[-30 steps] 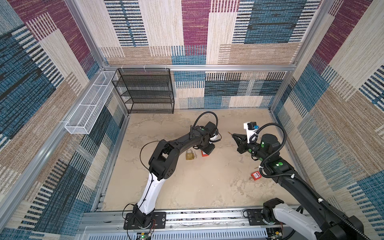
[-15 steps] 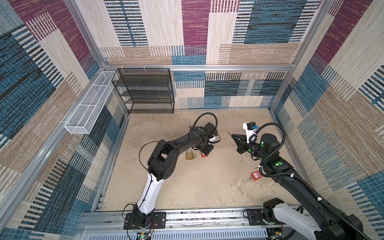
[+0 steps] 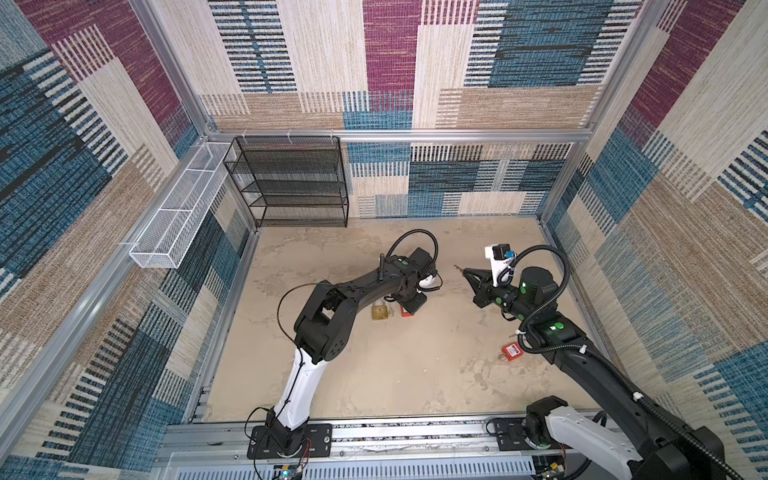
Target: Lock with the key
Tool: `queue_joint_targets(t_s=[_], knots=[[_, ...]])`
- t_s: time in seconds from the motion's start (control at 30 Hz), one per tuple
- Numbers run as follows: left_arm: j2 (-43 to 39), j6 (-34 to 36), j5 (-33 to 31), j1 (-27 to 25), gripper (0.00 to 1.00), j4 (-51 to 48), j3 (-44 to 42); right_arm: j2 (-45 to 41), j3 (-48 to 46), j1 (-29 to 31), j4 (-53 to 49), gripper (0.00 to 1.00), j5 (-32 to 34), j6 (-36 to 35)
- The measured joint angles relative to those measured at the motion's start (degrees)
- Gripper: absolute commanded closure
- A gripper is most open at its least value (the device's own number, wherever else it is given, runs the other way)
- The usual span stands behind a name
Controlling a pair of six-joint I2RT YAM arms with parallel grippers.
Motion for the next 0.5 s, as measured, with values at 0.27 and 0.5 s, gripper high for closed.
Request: queue_joint_targets(t_s=[0.27, 0.5], knots=[[-0.63, 1.07, -0.26, 0.0, 0.48, 0.48, -1.03, 0.59, 0.0, -0.02, 0.0, 1.0, 0.0, 0.02], [-1.44, 1.27, -1.29, -0.02, 0.48, 0.87, -2.6, 0.61, 0.0, -0.02, 0.0, 1.0, 0.0, 0.02]])
